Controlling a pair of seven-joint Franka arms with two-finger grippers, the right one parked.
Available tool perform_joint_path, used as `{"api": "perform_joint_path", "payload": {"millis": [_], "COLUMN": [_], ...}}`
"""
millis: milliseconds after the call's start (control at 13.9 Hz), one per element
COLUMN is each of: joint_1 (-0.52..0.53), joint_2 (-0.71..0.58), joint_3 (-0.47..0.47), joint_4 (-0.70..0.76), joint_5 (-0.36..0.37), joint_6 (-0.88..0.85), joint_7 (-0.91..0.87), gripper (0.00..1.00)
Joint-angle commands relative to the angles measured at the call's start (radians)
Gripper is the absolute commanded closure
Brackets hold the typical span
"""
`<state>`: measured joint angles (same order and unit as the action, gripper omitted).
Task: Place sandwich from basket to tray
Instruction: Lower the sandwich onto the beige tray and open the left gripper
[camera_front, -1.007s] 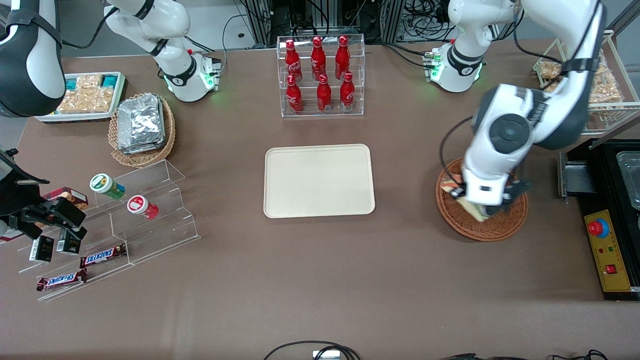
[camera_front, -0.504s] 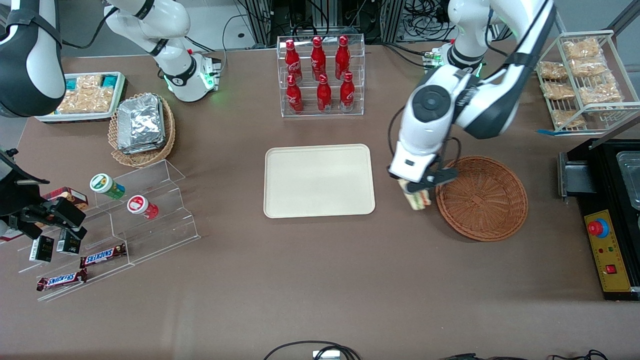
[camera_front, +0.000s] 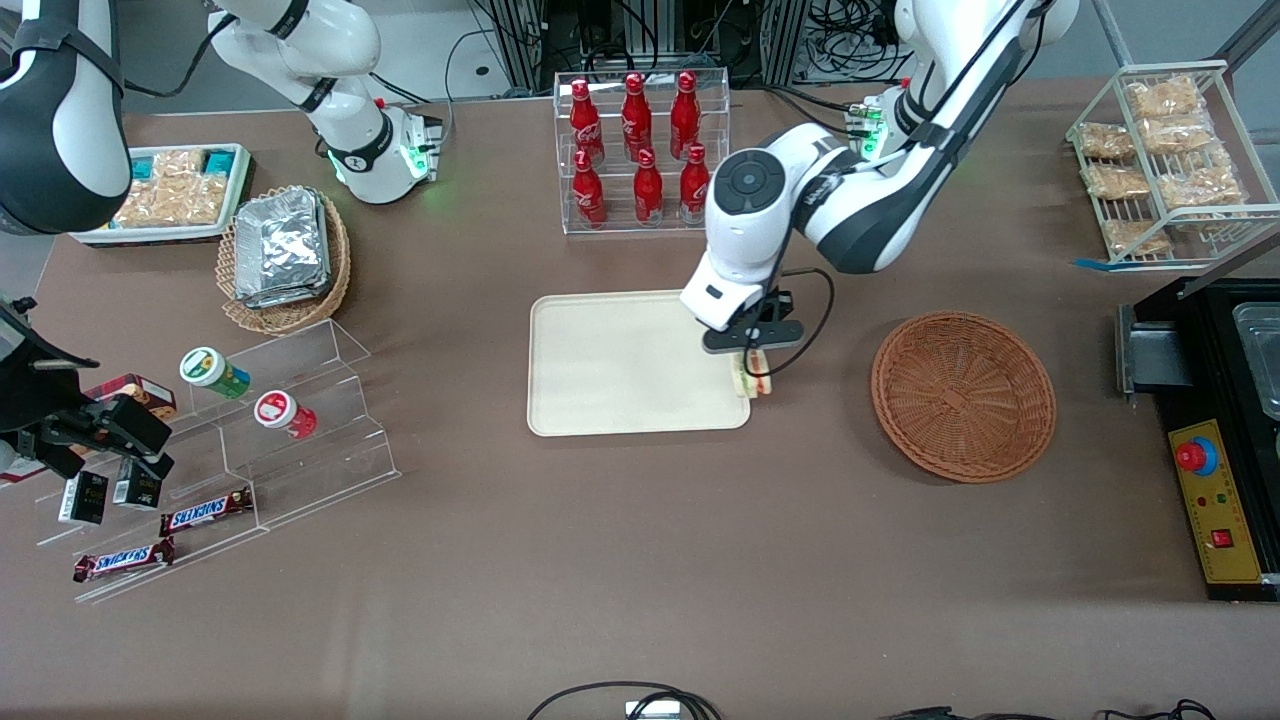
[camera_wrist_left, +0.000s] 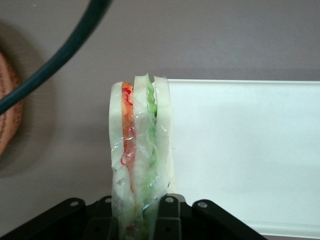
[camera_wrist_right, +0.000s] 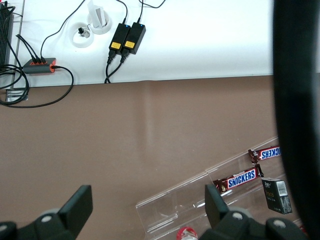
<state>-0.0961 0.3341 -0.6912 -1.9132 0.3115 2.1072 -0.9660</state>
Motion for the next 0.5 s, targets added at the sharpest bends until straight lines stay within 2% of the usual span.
{"api": "perform_joint_path", "payload": {"millis": [0, 288, 432], "joint_1": [-0.048, -0.119, -0.131], "joint_2": [0.072, 0.155, 0.193], "joint_3": [0.001, -0.001, 0.001], "joint_4": [0.043, 0.046, 0.051], "joint_5": [0.043, 0.142, 0.153], "joint_6": [0.013, 0.059, 0.085], "joint_7": [0.01, -0.008, -0.008], "gripper": [1.0, 1.0, 1.0]}}
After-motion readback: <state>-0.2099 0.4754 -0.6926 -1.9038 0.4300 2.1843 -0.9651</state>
